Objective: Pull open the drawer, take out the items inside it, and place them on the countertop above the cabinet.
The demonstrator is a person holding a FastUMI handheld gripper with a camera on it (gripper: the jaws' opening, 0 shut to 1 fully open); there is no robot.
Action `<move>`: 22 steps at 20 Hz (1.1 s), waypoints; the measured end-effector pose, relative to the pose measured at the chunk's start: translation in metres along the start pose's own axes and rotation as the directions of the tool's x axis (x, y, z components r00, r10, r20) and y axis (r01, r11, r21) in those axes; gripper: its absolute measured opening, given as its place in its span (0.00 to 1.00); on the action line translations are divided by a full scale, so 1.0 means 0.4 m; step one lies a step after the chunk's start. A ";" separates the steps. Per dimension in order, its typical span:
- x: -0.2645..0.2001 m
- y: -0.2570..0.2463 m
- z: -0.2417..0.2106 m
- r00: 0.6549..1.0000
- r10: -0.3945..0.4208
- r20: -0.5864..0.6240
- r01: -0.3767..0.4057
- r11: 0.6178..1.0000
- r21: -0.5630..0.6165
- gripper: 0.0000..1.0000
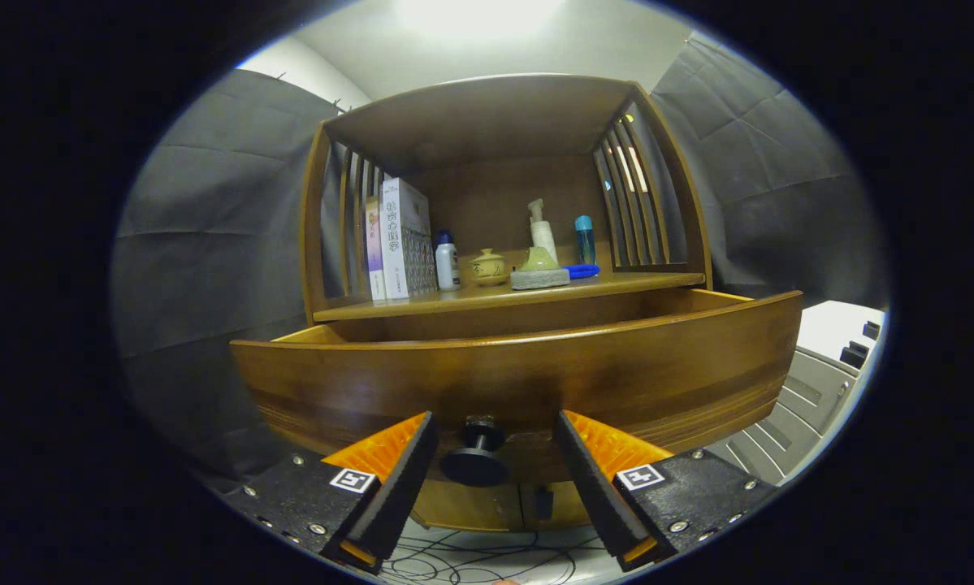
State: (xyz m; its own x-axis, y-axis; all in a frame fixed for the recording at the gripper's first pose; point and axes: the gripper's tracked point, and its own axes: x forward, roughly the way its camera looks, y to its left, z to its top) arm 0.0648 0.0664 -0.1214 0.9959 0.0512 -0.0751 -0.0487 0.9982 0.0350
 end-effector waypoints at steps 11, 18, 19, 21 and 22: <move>0.077 -0.022 0.026 0.998 -0.058 0.014 0.058 0.998 -0.016 0.94; 0.134 -0.025 0.032 0.998 -0.063 0.000 0.063 0.998 -0.017 0.95; 0.146 -0.025 0.032 0.998 -0.064 -0.002 0.064 0.998 -0.016 0.95; 0.168 -0.027 0.033 0.998 -0.065 -0.008 0.065 0.998 -0.018 0.95; 0.178 -0.027 0.035 0.998 -0.065 -0.011 0.065 0.998 -0.017 0.95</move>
State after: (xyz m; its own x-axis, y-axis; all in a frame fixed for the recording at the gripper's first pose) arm 0.1374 0.0590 -0.1133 0.9961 -0.0135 -0.0877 0.0147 0.9998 0.0130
